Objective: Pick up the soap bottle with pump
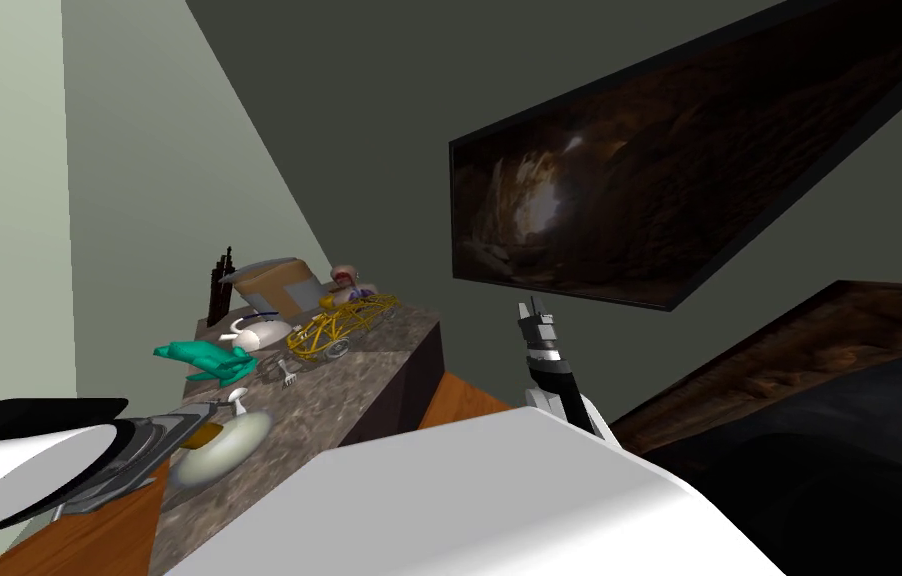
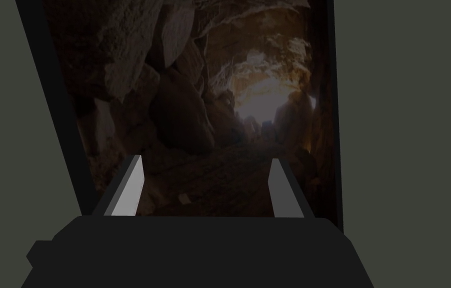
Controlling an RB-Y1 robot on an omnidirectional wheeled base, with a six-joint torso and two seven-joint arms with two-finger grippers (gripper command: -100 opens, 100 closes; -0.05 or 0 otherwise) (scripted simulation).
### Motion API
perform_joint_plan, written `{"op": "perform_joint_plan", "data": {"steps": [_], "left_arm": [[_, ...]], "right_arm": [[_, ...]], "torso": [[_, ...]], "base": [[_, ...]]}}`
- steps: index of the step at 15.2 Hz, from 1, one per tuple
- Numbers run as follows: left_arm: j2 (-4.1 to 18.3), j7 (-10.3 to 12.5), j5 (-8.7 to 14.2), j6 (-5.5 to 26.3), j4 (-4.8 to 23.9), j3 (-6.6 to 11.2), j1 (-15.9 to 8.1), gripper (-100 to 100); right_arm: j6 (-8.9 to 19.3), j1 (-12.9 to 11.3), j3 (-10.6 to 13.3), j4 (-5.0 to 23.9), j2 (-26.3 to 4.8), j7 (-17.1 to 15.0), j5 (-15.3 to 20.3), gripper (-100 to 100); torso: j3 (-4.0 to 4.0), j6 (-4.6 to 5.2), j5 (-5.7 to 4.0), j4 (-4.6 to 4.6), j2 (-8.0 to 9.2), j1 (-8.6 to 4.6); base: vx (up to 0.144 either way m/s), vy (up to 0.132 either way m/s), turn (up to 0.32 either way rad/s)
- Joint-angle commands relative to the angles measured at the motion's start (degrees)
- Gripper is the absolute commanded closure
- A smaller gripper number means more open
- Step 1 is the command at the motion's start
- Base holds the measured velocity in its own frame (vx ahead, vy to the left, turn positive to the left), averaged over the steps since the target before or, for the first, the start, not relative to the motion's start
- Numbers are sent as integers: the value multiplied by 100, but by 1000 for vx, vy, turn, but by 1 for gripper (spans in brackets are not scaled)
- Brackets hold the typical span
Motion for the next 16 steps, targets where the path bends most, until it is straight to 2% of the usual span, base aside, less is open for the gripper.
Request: {"op": "perform_joint_plan", "data": {"steps": [1,2,3,6,7,8,12,13,15,16], "left_arm": [[54,-10,55,167,8,56,5,-100],[22,-7,27,71,0,31,8,-100],[-34,-47,-85,-76,175,-89,-23,-100],[-95,-85,-204,-250,352,-216,-55,-100],[-70,-66,-150,-157,268,-156,-38,-100],[-75,-74,-162,-189,290,-171,-42,100],[-76,-74,-163,-183,292,-172,-36,100],[-9,-32,-38,-6,105,-38,-10,100],[27,-9,33,99,-1,38,9,100],[5,-31,-24,-2,96,-32,-17,100]], "right_arm": [[0,0,0,0,0,0,0,0],[0,0,0,0,0,0,0,0],[0,0,0,0,0,0,0,0],[0,-1,0,0,0,0,0,0],[0,-1,0,0,0,0,0,0],[0,-1,0,0,0,0,0,0],[0,0,0,0,0,0,0,0],[0,0,0,0,0,0,0,0],[0,0,0,0,0,0,0,0],[0,0,0,0,0,0,0,0]], "torso": [[0,0,0,0,0,0],[0,0,0,0,0,0],[2,0,0,1,3,-1],[7,1,3,3,13,8],[9,0,3,3,16,9],[10,-1,2,4,17,7],[11,4,2,6,16,1],[10,4,2,6,15,1],[12,0,-4,8,17,-10],[13,0,-6,8,18,-15]], "base": [[33,3,-31],[21,3,-14],[7,10,-48],[-3,21,-58],[-5,15,-17],[-1,6,-2],[-1,1,4],[0,-12,57],[1,-24,78],[3,-16,20]]}}
